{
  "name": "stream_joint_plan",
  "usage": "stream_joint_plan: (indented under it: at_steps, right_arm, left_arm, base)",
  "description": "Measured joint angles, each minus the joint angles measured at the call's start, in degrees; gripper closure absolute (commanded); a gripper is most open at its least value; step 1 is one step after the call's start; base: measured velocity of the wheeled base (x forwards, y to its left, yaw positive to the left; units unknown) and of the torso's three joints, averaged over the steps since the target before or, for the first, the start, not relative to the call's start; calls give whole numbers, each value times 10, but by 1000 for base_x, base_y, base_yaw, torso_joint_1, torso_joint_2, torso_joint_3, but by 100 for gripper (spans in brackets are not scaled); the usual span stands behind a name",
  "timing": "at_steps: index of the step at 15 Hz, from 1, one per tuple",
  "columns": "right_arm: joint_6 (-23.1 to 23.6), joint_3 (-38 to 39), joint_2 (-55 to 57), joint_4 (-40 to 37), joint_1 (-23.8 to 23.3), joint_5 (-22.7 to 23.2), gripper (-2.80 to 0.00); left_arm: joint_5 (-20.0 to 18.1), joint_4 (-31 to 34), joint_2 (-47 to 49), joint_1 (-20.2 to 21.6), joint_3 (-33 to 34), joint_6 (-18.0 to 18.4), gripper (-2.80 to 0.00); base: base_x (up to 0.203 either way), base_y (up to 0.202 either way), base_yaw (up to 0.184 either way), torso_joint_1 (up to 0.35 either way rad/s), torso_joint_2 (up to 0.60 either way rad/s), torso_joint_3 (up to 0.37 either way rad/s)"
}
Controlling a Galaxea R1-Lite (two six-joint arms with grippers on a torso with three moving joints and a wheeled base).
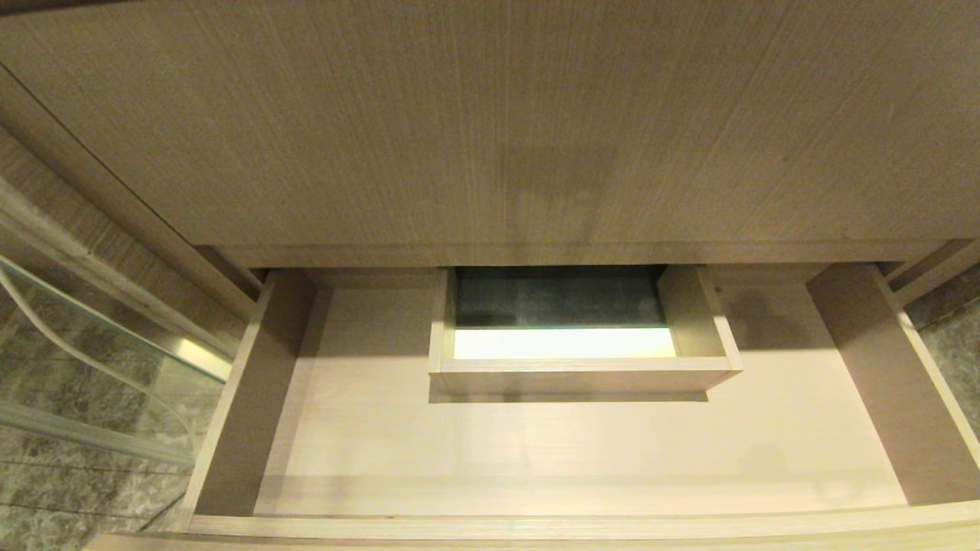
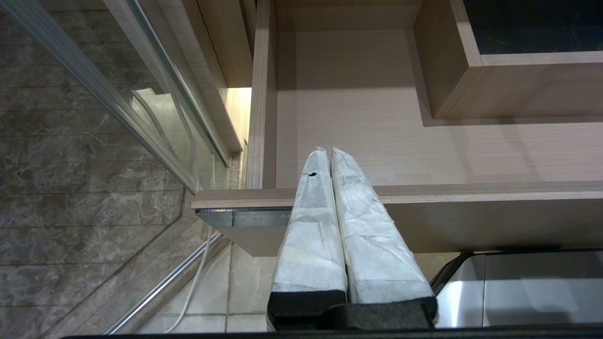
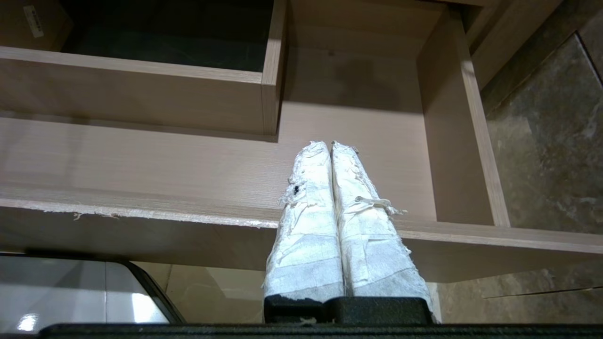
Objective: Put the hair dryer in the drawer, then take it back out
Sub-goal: Pick up the hairdryer
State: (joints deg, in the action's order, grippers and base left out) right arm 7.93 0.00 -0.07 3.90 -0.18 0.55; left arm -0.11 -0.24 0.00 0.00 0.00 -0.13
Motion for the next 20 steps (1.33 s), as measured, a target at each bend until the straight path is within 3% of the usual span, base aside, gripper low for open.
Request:
stream_joint_plan:
  at_steps: [20]
  right_arm:
    - [1,0,0,-1,0,0,0]
  left_arm:
    - [0,1,0,0,0,0,0]
  base:
    - [0,0,0,6,-11,-2]
